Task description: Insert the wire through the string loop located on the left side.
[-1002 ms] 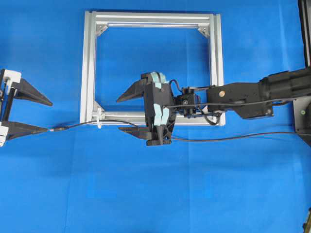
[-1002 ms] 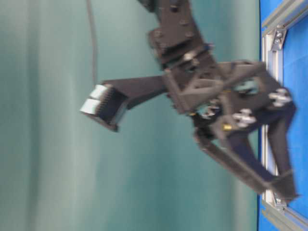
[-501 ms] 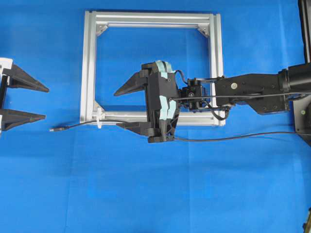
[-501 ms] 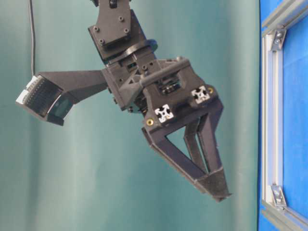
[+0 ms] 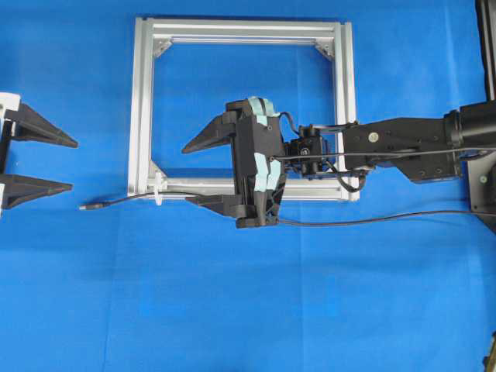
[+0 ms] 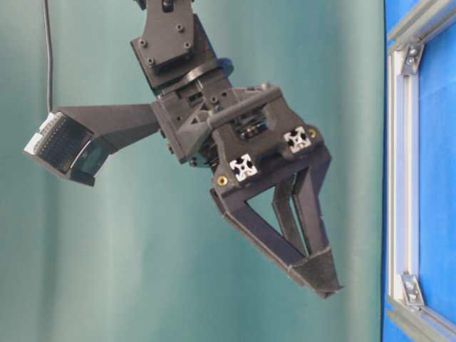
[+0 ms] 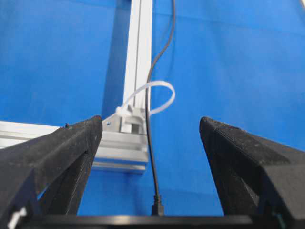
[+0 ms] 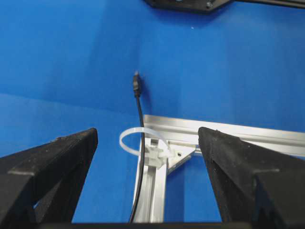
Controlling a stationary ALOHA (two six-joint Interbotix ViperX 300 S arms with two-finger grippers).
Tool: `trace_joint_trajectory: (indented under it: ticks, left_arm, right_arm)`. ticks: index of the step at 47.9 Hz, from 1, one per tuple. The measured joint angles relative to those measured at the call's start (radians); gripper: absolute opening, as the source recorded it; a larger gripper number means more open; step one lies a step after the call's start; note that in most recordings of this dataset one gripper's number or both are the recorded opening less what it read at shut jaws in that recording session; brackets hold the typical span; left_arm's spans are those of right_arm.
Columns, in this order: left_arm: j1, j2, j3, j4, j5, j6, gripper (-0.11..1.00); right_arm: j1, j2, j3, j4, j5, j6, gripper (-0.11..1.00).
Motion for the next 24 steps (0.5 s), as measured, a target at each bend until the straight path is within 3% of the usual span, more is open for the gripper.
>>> trace_joint_trajectory:
  ticks: [24]
  left_arm:
    - [-0.002,0.0,0.0,0.0,0.009,0.0,0.77]
  right_arm:
    - [0.0,0.0,0.0,0.0,0.0,0.0,0.9]
